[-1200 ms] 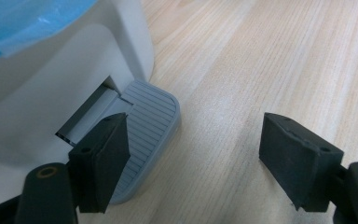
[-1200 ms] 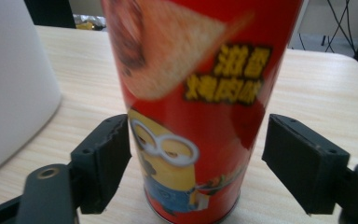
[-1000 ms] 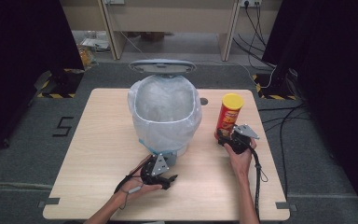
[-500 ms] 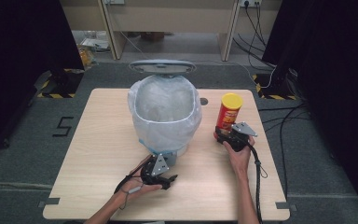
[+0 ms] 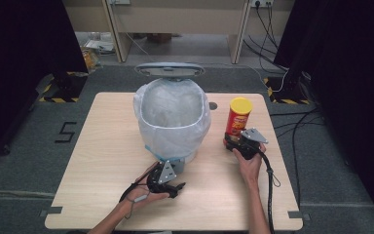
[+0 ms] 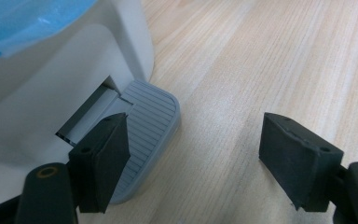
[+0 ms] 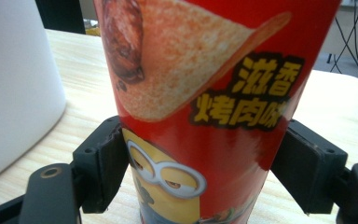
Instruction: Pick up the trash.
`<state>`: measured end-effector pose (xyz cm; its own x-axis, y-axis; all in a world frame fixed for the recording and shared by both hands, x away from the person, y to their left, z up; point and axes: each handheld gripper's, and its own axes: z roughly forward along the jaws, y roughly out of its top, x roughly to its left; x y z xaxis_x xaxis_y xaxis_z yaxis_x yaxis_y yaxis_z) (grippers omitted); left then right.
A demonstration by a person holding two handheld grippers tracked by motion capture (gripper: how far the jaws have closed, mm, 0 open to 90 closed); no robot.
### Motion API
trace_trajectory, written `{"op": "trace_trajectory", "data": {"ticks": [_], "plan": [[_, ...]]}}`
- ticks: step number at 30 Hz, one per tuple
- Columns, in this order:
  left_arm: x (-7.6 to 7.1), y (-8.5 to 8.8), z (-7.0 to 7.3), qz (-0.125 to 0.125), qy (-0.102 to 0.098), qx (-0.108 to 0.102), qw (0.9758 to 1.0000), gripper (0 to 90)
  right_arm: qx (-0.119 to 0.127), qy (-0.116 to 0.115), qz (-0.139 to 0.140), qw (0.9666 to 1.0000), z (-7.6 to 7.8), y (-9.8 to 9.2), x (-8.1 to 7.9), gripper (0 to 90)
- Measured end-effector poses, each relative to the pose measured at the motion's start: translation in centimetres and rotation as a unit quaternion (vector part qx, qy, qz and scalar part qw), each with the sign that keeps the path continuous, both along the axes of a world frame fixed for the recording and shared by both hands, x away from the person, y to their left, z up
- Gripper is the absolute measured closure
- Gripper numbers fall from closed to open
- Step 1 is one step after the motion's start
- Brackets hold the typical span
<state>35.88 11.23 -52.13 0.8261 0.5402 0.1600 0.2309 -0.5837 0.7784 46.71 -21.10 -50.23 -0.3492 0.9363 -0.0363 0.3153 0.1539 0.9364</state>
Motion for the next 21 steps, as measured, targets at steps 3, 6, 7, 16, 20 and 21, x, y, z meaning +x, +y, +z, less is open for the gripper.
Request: {"op": "trace_trajectory", "data": {"ticks": [3, 6, 7, 16, 20, 21], "plan": [[0.0, 0.0, 0.0, 0.0, 0.0, 0.0, 1.0, 23.6, 0.015, -0.001, 0.004, 0.9999, 1.1, 0.0, -0.7, 24.2], [0.0, 0.0, 0.0, 0.0, 0.0, 0.0, 1.0, 23.6, 0.014, -0.004, 0.008, 0.9999, 1.9, 0.1, -1.2, 24.2], [0.0, 0.0, 0.0, 0.0, 0.0, 0.0, 1.0, 23.6, 0.014, -0.004, 0.008, 0.9999, 1.9, 0.1, -1.2, 24.2], [0.0, 0.0, 0.0, 0.0, 0.0, -0.001, 1.0, 23.6, 0.021, 0.0, 0.011, 0.9997, 3.8, 0.3, -2.7, 24.3], [0.0, 0.0, 0.0, 0.0, 0.0, -0.001, 1.0, 23.6, 0.02, -0.002, 0.017, 0.9996, 4.6, 0.5, -3.4, 24.2], [0.0, 0.0, 0.0, 0.0, 0.0, -0.001, 1.0, 23.6, 0.019, -0.003, 0.019, 0.9996, 4.8, 0.6, -3.5, 24.2]]}}
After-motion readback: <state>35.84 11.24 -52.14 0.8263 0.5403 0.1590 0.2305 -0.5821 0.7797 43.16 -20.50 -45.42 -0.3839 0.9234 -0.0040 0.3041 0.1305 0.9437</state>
